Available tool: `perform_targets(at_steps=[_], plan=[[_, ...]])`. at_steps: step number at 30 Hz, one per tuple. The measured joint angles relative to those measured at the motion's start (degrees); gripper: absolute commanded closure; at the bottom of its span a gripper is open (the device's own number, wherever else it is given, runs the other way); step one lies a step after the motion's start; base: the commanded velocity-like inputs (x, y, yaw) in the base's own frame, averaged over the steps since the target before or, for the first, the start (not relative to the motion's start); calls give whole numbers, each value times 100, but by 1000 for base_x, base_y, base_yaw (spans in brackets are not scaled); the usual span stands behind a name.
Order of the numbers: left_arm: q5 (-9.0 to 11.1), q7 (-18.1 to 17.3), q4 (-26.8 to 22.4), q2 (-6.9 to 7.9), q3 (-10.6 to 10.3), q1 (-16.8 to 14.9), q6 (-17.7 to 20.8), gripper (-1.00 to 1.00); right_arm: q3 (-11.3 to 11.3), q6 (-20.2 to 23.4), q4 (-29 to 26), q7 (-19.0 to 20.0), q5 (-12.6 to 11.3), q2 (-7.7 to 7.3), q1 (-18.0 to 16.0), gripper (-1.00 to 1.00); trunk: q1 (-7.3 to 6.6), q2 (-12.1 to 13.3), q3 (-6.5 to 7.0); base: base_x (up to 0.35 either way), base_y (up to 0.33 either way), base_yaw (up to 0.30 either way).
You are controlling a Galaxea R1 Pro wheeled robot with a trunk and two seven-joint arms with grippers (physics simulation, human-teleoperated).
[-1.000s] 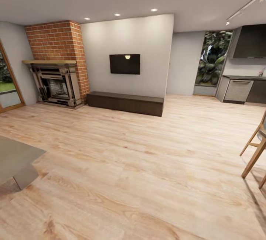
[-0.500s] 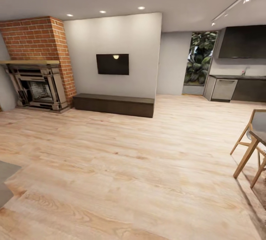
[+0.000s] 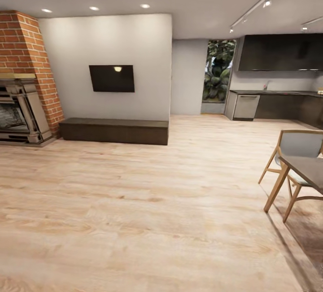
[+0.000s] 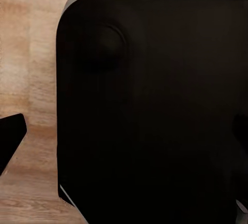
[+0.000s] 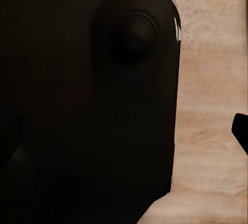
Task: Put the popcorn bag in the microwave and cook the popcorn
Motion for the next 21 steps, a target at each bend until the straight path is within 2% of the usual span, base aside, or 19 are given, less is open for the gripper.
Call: perform_targets(at_steps=[10, 21], plan=[[6, 4, 9, 9, 1, 0, -2, -100, 8, -1, 0, 2, 38, 0, 0, -100, 0, 0, 0, 326, 0, -266], [8, 8, 11, 25, 8, 0, -3, -100, 69, -1, -1, 3, 48, 0, 0, -100, 0, 0, 0, 326, 0, -24]])
